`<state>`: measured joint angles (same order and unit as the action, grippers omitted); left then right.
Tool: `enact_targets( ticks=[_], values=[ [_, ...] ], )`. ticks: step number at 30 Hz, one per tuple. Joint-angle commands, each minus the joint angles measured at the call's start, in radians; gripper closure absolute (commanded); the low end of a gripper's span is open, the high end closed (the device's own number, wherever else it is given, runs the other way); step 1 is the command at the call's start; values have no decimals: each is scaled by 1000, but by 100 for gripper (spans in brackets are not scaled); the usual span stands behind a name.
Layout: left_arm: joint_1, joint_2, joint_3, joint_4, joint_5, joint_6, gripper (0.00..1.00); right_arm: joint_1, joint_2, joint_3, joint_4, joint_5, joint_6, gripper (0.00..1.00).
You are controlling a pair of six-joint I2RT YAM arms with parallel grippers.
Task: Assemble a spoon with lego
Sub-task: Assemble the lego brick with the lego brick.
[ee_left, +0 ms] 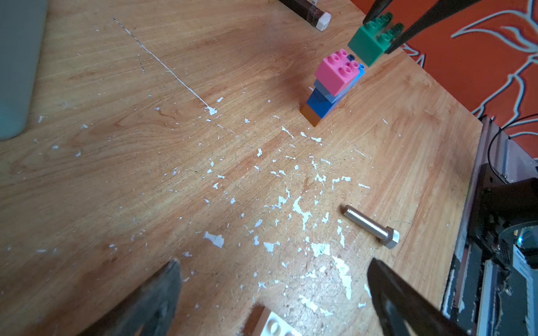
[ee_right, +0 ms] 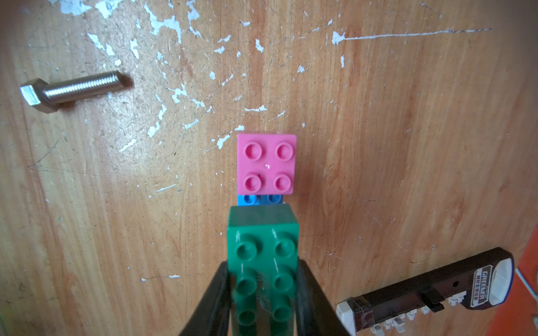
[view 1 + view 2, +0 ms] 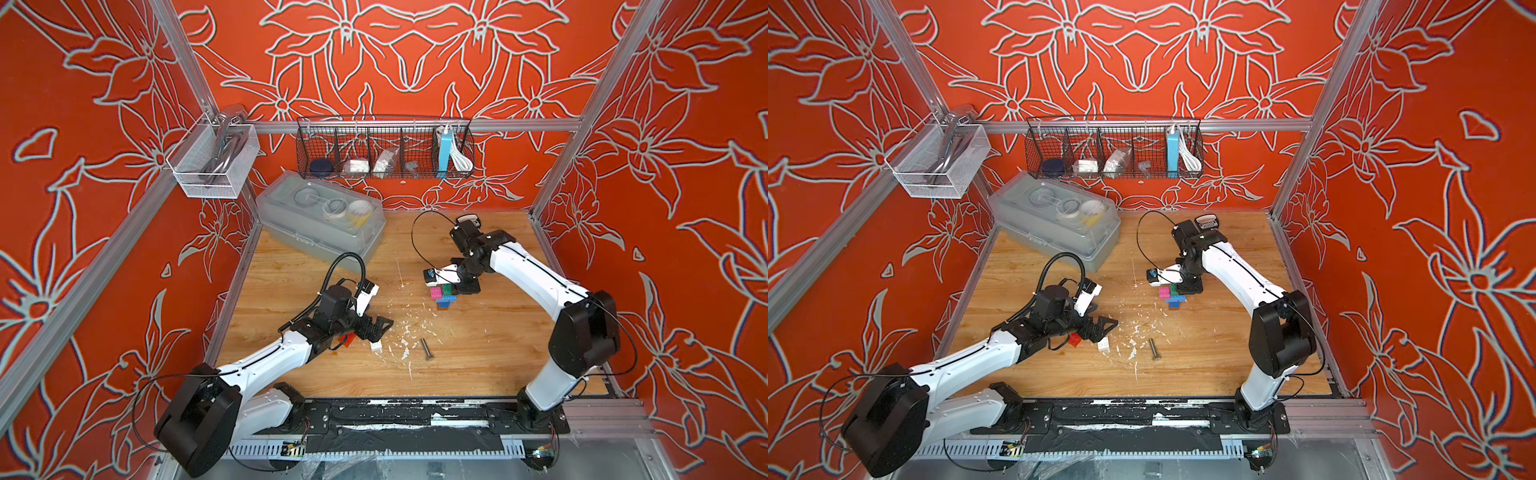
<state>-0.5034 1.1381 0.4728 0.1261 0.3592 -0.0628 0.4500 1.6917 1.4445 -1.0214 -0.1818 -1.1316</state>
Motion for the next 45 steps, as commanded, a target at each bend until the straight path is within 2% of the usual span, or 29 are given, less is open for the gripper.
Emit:
enact_targets(
  ticks=[1,45],
  values=[
    [-4,2,4,15,-3,21,2,-1,15,14,-32,-10,-8,100],
    [-6,1,4,-2,-30,24,2,-2,95,10,-3,-7,28,100]
  ],
)
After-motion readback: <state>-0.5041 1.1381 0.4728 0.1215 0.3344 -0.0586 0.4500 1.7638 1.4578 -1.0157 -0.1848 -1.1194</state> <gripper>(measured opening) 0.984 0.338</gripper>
